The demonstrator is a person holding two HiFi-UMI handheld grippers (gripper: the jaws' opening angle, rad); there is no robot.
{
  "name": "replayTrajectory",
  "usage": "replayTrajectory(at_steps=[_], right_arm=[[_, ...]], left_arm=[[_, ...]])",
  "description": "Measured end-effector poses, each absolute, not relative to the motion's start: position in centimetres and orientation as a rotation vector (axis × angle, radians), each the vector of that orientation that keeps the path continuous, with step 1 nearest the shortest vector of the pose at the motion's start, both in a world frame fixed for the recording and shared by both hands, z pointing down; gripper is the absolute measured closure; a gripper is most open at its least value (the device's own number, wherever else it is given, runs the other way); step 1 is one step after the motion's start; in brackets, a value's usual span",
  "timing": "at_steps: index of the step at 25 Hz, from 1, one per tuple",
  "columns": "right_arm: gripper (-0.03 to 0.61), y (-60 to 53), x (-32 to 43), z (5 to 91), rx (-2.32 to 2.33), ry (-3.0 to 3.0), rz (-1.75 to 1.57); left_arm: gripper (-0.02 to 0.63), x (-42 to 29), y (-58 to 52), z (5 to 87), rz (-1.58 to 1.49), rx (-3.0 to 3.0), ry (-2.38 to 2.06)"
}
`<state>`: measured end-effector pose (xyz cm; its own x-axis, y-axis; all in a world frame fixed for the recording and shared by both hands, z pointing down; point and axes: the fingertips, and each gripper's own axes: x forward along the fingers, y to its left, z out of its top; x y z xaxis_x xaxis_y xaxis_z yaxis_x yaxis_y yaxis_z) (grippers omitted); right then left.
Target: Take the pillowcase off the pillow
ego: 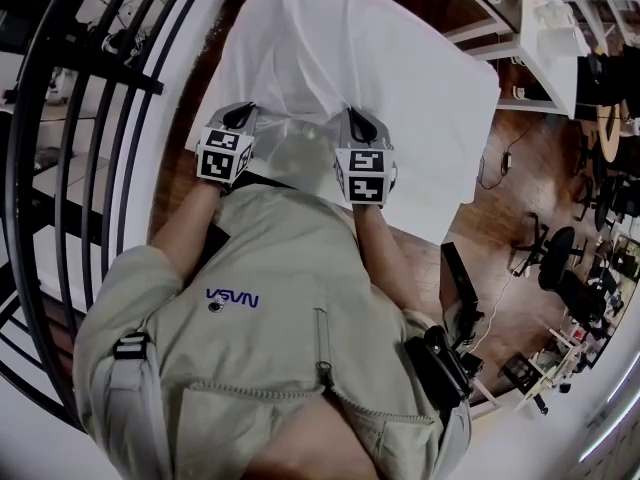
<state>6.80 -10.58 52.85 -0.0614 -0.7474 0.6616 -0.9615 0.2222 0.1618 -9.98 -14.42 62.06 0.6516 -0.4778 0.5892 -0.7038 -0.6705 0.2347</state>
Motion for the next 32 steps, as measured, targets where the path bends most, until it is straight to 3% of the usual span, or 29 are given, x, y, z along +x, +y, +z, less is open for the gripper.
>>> replayTrajectory(at_steps=[13,15,17,19,21,28,32], right_arm=[[0.562,-11.7,6.8,52.0,1.538,-1.913,0.428],[0.563,-11.8,6.5,51.7,1.537,-1.921,0.432],[0.557,-11.7,6.4,51.4,1.537,-1.927,0.429],[0.547,-11.6,6.3,51.0,1.535,-1.931,0.419],[0.532,-11.5,6.0,50.2,1.537,-1.949,0.410],[0.525,-13.9,-0.3,43.5,1.411,-2.169,0.059],[0.525,-15.0,-6.6,42.8,1.178,-2.317,-0.060]], left_arm=[[0.526,-7.3,-16.1,47.8,0.419,2.898,-0.981],[0.454,-5.9,-16.3,48.3,0.435,2.860,-0.906],[0.322,-4.9,-16.3,51.3,0.539,2.754,-0.819],[0.296,-4.7,-16.3,54.5,0.650,2.665,-0.775],[0.305,-4.9,-16.5,56.3,0.682,2.633,-0.767],[0.520,-5.2,-15.3,55.9,0.666,2.685,-0.730],[0.575,-6.0,-15.2,55.8,0.651,2.700,-0.746]])
